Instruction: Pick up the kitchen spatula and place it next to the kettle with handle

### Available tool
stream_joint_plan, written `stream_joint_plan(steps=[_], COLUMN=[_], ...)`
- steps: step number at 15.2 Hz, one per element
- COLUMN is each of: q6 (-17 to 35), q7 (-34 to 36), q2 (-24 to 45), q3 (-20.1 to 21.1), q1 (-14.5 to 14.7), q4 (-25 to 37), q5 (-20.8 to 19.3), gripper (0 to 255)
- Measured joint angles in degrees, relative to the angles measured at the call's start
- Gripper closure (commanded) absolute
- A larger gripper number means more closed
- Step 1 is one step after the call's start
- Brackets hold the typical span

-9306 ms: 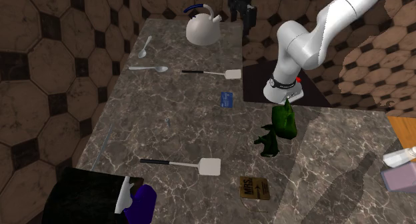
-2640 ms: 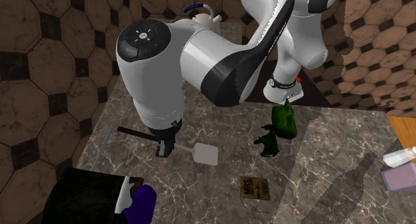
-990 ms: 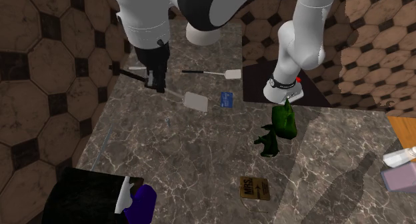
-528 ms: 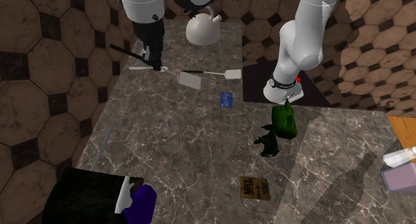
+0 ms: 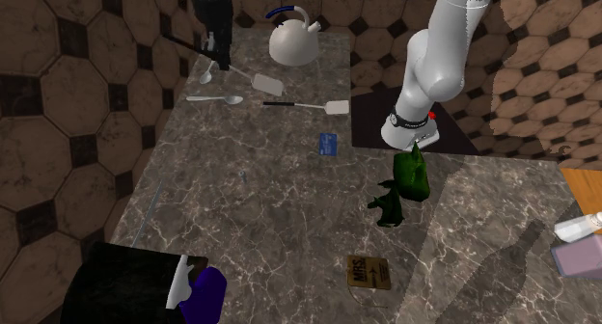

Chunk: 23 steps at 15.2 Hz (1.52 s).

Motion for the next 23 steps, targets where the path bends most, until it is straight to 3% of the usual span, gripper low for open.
stream_joint_plan(steps=[12,23], q6=[-0.7,-4.8], q7=[-15.6,-28.4], q2=[4.2,16.1], q3=[-7.4,-12.4], q1=[-8.1,-15.9], q4=[5.1,21.0], q5=[1.0,2.7], gripper=[255,255])
